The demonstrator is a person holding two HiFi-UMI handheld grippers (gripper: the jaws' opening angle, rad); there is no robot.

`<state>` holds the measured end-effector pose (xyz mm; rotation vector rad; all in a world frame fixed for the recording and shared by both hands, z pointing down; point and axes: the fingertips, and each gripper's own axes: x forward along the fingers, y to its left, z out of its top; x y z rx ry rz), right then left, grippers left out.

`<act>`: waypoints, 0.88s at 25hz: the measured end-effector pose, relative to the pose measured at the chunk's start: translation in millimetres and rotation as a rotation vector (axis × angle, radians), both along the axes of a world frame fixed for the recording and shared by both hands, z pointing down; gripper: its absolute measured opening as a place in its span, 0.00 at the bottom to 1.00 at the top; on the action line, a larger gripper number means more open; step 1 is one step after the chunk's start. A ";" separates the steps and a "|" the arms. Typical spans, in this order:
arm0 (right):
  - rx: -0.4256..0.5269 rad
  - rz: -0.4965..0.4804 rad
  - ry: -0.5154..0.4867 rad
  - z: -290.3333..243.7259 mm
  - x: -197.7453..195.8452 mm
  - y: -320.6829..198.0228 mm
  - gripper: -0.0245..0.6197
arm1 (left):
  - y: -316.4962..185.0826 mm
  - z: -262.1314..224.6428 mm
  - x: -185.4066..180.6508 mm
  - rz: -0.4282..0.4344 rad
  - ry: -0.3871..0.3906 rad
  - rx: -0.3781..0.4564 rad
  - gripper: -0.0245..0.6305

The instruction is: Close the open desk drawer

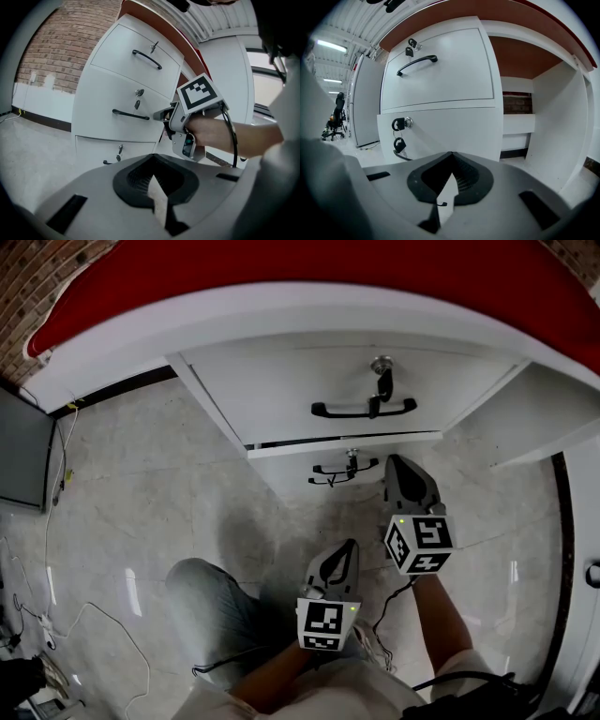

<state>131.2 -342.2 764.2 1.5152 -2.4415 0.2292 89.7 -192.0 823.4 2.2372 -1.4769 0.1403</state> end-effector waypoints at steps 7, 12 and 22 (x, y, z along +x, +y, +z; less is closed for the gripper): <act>-0.023 0.017 -0.016 1.7 0.0 -0.8 0.04 | 0.7 1.1 3.5 0.007 -0.002 0.001 0.05; -0.033 0.032 -0.021 1.0 -0.5 -1.7 0.04 | 1.8 0.7 6.9 0.015 -0.002 0.004 0.05; -0.014 0.029 -0.089 1.8 0.9 -1.5 0.04 | 5.2 -1.5 4.5 0.013 -0.003 0.007 0.05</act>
